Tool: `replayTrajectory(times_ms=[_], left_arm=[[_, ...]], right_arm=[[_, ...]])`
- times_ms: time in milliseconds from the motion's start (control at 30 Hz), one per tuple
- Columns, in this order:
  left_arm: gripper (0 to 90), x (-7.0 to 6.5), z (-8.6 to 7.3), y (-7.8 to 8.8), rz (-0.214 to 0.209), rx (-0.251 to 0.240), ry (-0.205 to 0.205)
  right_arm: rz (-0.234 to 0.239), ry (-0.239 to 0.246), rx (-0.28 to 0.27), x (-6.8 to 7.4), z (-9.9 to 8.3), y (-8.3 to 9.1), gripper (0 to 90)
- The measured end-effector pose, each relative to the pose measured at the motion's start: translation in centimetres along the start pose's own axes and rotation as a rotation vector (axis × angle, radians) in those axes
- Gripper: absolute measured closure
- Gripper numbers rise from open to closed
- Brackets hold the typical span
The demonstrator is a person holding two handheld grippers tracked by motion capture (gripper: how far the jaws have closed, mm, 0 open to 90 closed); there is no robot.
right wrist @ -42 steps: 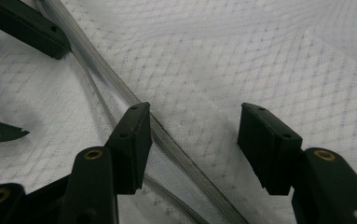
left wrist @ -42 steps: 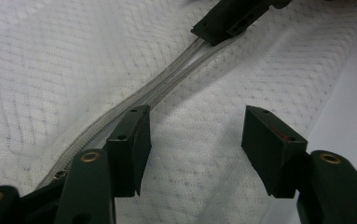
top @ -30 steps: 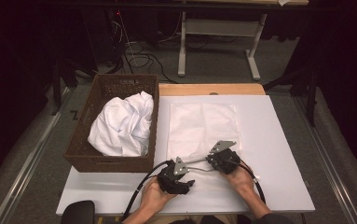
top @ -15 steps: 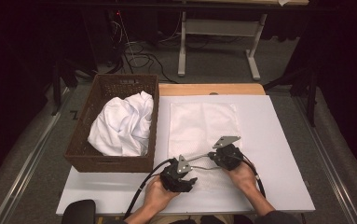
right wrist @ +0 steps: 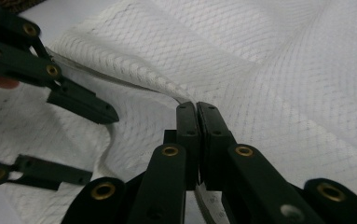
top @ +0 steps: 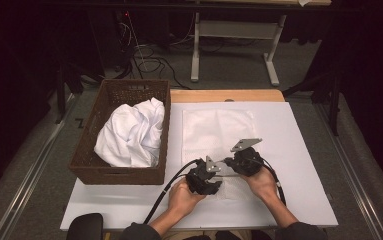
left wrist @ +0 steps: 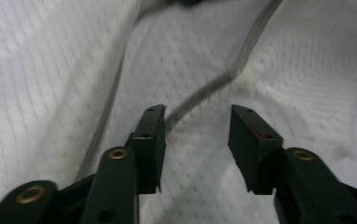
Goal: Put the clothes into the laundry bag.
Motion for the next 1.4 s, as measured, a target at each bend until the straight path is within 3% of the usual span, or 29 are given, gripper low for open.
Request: replayTrajectory(times_ms=[67,133,300,633,733,767,833,900,1000,1033,1100,1167,1200,1400], left_arm=[[60.2,0.1,0.0,0.1,0.007,-0.002,-0.01],[73.8,0.2,-0.3,0.4,-0.001,0.027,-0.023],[90.0,0.2,-0.8,0.9,-0.018,0.07,-0.044],[90.0,0.6,-2.2,2.6,-0.021,0.137,-0.052],[90.0,0.6,-1.8,3.1,-0.017,0.058,-0.042],[88.7,0.4,-1.4,3.1,-0.028,0.01,-0.047],[67.4,-0.2,-0.4,2.9,-0.045,-0.058,-0.051],[53.4,-0.6,0.5,2.4,-0.059,-0.088,-0.055],[47.2,-0.9,1.4,1.1,-0.079,-0.089,-0.035],[48.9,-0.9,1.4,1.1,-0.079,-0.089,-0.035],[65.7,-0.6,1.5,0.0,-0.086,-0.065,-0.021],[83.5,-0.4,1.4,-0.5,-0.125,-0.047,-0.006],[87.1,-0.4,1.3,-0.6,-0.13,-0.029,-0.001],[88.5,-0.9,0.7,-0.1,-0.116,0.036,-0.045]], right_arm=[[-0.001,-0.007,0.0,0.0,0.0,0.1,89.2],[0.008,-0.017,-0.004,-0.4,0.1,0.1,89.1],[0.018,-0.039,-0.005,-0.5,0.4,0.2,88.9],[0.015,-0.049,-0.017,-1.1,0.9,0.9,88.6],[0.021,-0.062,-0.015,-1.2,0.9,1.0,88.7],[0.025,-0.065,-0.016,-1.2,0.9,0.9,88.7],[0.032,-0.056,-0.005,-0.9,0.9,0.8,88.8],[0.033,-0.038,0.0,-0.5,0.9,0.7,88.8],[0.034,-0.025,-0.002,-0.2,1.0,0.6,88.9],[0.034,-0.025,-0.002,-0.2,1.0,0.6,88.9],[0.039,-0.029,-0.002,-0.5,0.9,0.5,88.8],[0.039,-0.035,-0.007,-0.6,0.9,0.6,88.9],[0.041,-0.035,-0.012,-0.7,0.9,0.7,88.8],[0.019,-0.065,-0.027,-1.3,1.2,1.1,89.3]])
Point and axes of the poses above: each handheld gripper's, and its own axes: y roughly backward along the jaws, z roughly out of its top, x roughly to its left, the point moved 6 cm from there along -y, roughly forward along the jaws, and after that the axes turned 6 degrees about -z, right-handed, at the moved point
